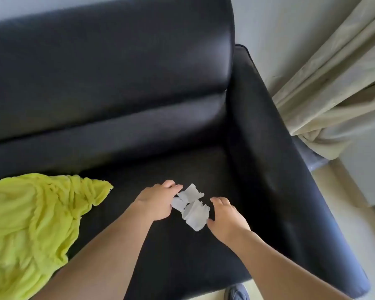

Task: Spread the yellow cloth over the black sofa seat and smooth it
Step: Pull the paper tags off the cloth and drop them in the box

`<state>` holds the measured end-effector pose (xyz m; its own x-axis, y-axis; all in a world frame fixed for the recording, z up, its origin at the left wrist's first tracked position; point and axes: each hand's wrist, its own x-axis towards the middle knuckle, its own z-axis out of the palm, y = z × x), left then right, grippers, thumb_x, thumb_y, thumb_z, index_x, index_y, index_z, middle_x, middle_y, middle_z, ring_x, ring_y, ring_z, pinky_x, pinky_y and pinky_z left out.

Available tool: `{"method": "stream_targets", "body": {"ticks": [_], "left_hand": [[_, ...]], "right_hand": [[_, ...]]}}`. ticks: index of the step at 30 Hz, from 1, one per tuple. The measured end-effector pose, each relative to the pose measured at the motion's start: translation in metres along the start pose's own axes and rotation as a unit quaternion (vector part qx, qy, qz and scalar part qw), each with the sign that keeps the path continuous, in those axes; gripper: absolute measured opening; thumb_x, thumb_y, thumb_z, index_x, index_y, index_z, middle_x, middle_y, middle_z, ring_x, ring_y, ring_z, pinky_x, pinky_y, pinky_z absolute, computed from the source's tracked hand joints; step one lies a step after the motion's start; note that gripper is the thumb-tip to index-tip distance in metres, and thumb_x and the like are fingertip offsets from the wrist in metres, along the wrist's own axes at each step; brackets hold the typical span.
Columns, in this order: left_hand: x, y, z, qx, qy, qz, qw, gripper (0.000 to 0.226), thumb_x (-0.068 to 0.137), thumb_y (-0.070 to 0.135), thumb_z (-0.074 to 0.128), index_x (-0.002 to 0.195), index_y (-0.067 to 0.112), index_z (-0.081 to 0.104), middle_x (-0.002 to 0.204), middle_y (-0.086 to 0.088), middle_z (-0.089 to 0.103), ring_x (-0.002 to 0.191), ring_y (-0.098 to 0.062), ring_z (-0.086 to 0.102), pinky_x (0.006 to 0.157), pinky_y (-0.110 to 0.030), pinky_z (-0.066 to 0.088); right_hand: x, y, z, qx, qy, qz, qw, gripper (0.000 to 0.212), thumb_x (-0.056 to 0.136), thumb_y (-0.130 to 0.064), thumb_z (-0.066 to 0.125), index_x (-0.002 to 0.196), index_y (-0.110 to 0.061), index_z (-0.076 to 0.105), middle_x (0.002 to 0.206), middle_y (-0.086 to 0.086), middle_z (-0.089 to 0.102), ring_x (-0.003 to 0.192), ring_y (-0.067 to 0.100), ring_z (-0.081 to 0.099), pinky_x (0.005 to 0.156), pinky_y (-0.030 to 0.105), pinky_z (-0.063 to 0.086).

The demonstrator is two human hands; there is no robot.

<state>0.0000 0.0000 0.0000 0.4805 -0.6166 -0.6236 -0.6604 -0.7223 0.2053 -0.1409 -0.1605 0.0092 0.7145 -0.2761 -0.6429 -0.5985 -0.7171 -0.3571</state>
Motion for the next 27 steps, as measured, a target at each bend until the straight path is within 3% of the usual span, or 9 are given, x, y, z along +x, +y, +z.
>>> {"method": "stream_targets", "body": {"ticks": [6, 11, 18, 27], "left_hand": [[0.036, -0.004, 0.043, 0.021, 0.03, 0.058, 0.998, 0.057, 0.092, 0.014, 0.05, 0.141, 0.039, 0.033, 0.143, 0.01, 0.031, 0.113, -0.022, 0.046, 0.088, -0.034, 0.043], [0.039, -0.003, 0.07, 0.062, 0.097, 0.026, 0.993, 0.035, 0.089, 0.011, 0.052, 0.121, 0.025, 0.052, 0.114, 0.003, 0.045, 0.094, -0.021, 0.051, 0.066, -0.03, 0.036], [0.031, -0.008, 0.079, 0.043, 0.116, -0.021, 0.992, 0.017, 0.092, 0.014, 0.047, 0.105, 0.019, 0.057, 0.106, 0.002, 0.048, 0.086, -0.019, 0.053, 0.062, -0.029, 0.035], [0.028, -0.01, 0.084, 0.015, 0.138, -0.037, 0.99, 0.013, 0.093, 0.017, 0.048, 0.102, 0.016, 0.058, 0.109, 0.001, 0.05, 0.09, -0.02, 0.054, 0.062, -0.029, 0.033]], "right_hand": [[0.034, 0.002, 0.049, -0.006, 0.027, 0.01, 1.0, 0.064, 0.094, -0.031, 0.054, 0.149, -0.021, 0.022, 0.145, -0.002, 0.033, 0.125, 0.019, 0.043, 0.096, 0.031, 0.045], [0.046, 0.004, 0.072, -0.032, 0.041, 0.006, 0.999, 0.07, 0.093, -0.037, 0.057, 0.149, -0.022, 0.019, 0.143, -0.001, 0.032, 0.125, 0.021, 0.04, 0.095, 0.031, 0.044], [0.054, -0.001, 0.08, -0.078, 0.046, -0.026, 0.996, 0.073, 0.093, -0.037, 0.056, 0.152, -0.029, 0.014, 0.137, 0.001, 0.029, 0.118, 0.021, 0.039, 0.092, 0.031, 0.046], [0.058, -0.005, 0.089, -0.08, 0.033, -0.05, 0.995, 0.035, 0.092, -0.016, 0.054, 0.125, -0.021, 0.047, 0.121, 0.001, 0.05, 0.106, 0.023, 0.052, 0.078, 0.029, 0.042]]}}
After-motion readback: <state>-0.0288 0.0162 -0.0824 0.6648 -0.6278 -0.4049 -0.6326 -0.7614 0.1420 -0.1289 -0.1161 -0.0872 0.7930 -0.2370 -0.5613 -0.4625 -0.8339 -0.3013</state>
